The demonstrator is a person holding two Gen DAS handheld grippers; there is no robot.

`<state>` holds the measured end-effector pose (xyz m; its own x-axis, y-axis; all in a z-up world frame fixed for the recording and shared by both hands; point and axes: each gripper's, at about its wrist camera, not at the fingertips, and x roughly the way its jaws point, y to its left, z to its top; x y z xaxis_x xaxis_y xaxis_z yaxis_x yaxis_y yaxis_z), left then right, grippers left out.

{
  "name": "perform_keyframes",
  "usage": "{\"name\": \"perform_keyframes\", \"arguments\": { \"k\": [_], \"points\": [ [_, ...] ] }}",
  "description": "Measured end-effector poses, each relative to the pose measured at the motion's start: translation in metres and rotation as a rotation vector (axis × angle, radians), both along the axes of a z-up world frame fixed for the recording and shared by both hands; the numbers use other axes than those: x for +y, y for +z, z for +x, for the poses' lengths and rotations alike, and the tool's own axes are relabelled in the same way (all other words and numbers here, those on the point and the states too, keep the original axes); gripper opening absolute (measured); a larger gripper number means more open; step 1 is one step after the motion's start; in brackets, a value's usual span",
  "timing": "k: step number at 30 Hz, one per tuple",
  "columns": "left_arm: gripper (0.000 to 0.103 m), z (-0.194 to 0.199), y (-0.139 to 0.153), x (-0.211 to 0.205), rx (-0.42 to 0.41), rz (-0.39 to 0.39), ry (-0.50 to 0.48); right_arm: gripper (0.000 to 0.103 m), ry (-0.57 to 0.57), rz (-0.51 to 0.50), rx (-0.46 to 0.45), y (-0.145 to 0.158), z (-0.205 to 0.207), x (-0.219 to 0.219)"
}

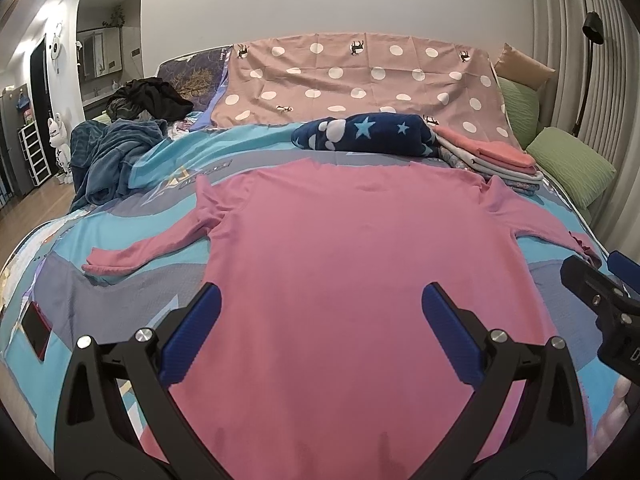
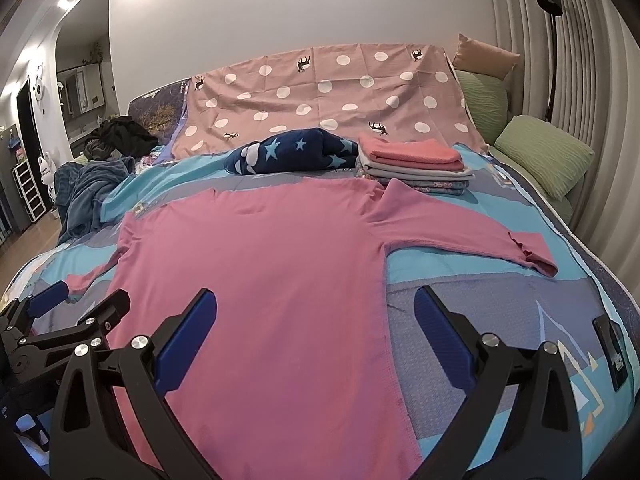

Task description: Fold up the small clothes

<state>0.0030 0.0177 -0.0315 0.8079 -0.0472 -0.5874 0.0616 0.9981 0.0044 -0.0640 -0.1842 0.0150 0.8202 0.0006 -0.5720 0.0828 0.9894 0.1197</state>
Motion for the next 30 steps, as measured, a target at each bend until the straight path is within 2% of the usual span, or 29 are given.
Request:
{"name": "perform_keyframes", "arguments": {
  "k": [30],
  "points": [
    [0.101, 0.009, -0.006, 0.020, 0.023, -0.033, 0.031, 0.099, 0.028, -0.032, 0.059, -0.011, 0.018, 0.019]
  ]
}}
